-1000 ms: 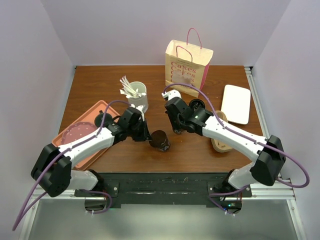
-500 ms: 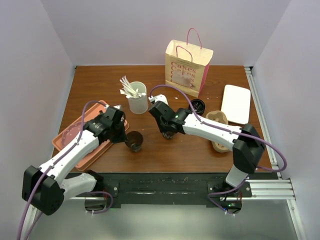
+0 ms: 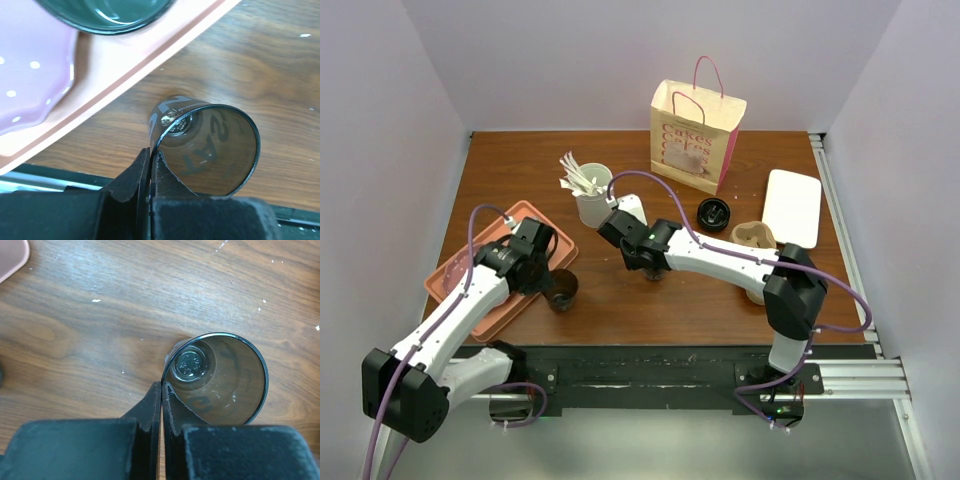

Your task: Pack the takeout coffee

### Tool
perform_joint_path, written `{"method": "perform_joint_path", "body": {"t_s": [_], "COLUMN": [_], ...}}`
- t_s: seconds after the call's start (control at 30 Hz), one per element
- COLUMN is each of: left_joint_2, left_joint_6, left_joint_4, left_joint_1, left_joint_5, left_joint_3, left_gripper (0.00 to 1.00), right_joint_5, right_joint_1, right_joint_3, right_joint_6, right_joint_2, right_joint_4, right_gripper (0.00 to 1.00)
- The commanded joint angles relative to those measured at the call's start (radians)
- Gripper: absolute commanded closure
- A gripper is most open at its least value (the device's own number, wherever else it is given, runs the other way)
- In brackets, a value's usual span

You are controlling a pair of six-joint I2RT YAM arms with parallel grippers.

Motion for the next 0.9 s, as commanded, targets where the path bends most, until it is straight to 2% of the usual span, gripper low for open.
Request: {"method": "perform_joint_path", "body": {"t_s": [0.0, 0.1, 0.17, 0.23, 0.27, 0.5, 0.6, 0.73, 0.87], "left_joint_2": [0.013, 0.031, 0.028, 0.024, 0.024, 0.042, 0.053, 0.058, 0.025], "left_joint_6": [-0.027, -0.040, -0.044, -0.050, -0.051, -0.040, 0.020, 0.087, 0.101], "left_joint_4": [-0.038, -0.052, -0.059, -0.076, -0.082, -0.159, -0.136, -0.023, 0.126], "left_joint_1": [0.015, 0.016, 0.018, 0.021, 0.021, 0.021, 0.021, 0.018, -0.016], "left_joint_5": [-0.079, -0.094, -0.102, -0.113, -0.116, -0.150, -0.098, 0.092, 0.229], "left_joint_3": [0.010, 0.016, 0.022, 0.034, 0.057, 0.276, 0.370, 0.451, 0.415], "left_gripper": [0.99, 0.92, 0.82, 0.78, 0.71, 0.50, 0.45, 0.43, 0.41], "right_joint_5": [0.044, 0.035, 0.024, 0.017, 0.009, -0.042, -0.040, -0.039, -0.022], "right_joint_1": [0.002, 0.002, 0.002, 0.002, 0.002, 0.002, 0.001, -0.039, -0.131], "right_joint_3": [0.055, 0.057, 0.050, 0.044, 0.046, 0.104, 0.135, 0.156, 0.129], "right_joint_6": [0.044, 0.046, 0.052, 0.049, 0.047, 0.017, -0.003, -0.006, -0.036], "right_joint_2": [0.011, 0.009, 0.003, -0.010, -0.015, -0.090, -0.144, -0.210, -0.270], "right_joint_4": [-0.009, -0.009, -0.006, -0.001, 0.000, -0.043, -0.066, -0.136, -0.178], "right_gripper": [1.00, 0.89, 0.83, 0.81, 0.79, 0.67, 0.63, 0.60, 0.59]}}
